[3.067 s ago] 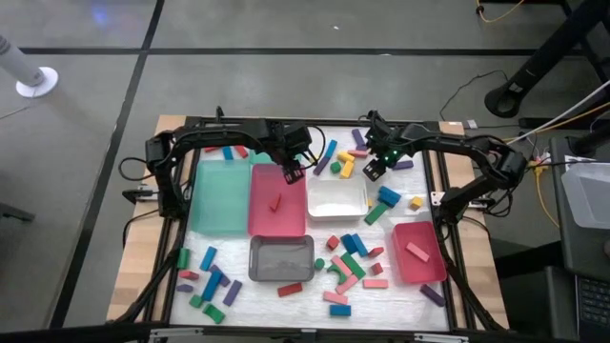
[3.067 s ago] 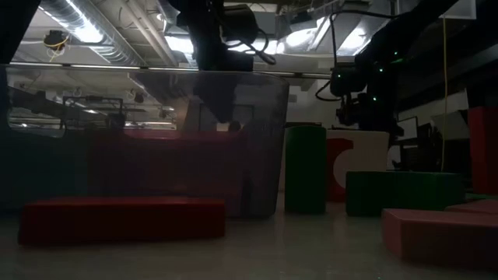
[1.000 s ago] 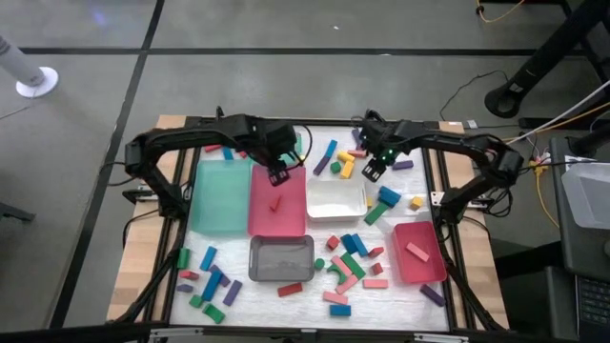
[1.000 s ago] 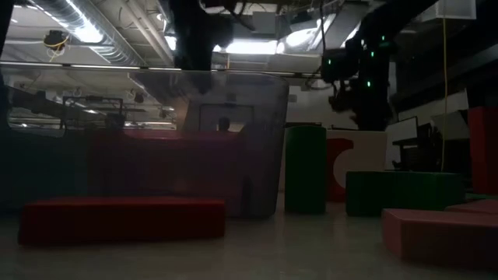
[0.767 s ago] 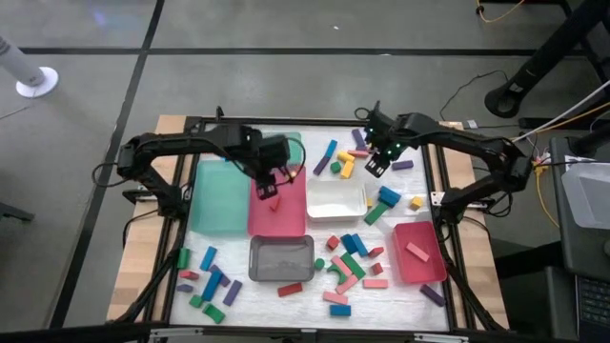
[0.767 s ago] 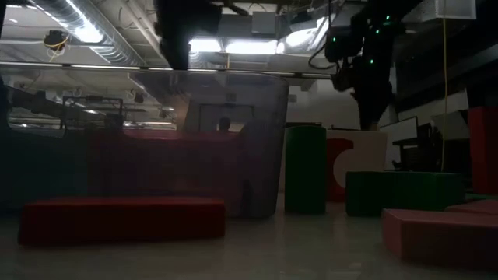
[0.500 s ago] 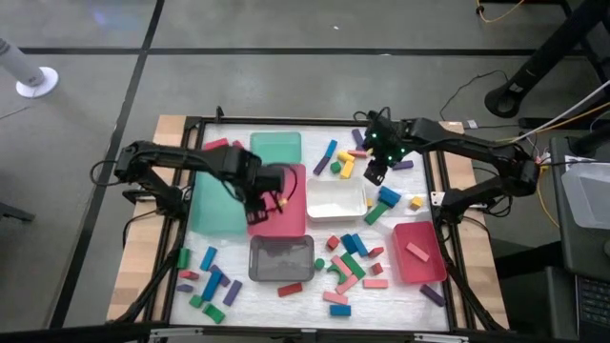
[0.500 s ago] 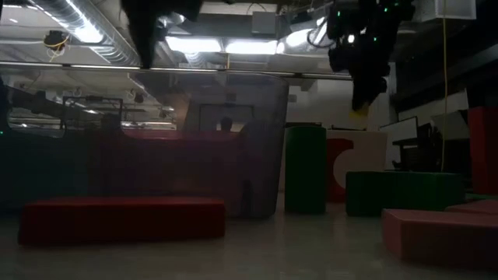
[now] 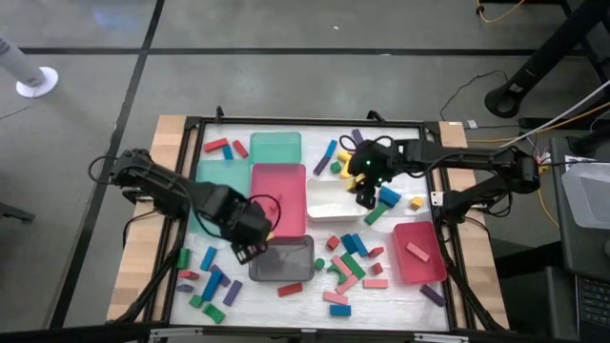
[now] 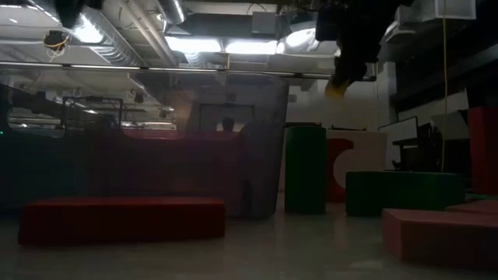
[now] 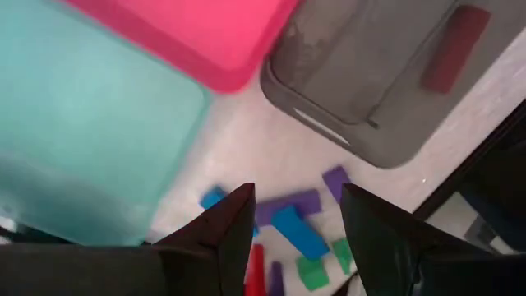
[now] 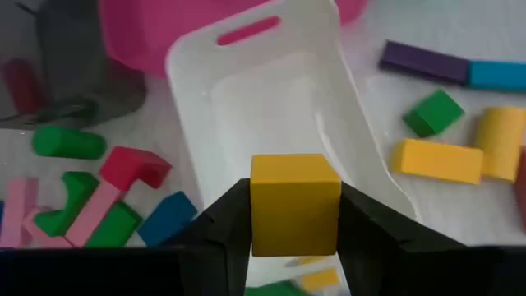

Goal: Sort blocks
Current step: Put the yellow block into the white bin, then put the blue block into the black bin

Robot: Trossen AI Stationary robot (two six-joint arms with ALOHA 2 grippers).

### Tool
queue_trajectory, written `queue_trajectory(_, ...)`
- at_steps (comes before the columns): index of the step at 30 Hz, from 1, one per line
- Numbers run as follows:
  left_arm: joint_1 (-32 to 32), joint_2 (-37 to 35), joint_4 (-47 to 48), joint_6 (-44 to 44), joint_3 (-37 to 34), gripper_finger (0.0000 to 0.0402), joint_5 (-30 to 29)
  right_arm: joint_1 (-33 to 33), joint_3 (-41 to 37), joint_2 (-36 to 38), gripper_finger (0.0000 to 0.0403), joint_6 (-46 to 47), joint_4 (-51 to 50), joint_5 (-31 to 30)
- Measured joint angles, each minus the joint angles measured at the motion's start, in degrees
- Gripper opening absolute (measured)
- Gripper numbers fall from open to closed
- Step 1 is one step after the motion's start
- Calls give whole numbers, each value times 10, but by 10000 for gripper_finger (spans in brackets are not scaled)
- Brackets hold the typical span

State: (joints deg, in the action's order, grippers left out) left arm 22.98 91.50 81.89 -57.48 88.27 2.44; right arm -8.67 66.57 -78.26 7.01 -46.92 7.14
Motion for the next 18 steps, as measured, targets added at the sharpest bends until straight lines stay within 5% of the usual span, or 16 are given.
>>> queue_trajectory(11,112,0,-7,-212,-1,168,0,23,-24,-28,164,1,82,-9)
queue_trajectory(18,173,0,-26,-301,-1,168,-26,23,-25,-69,165,1,81,-81)
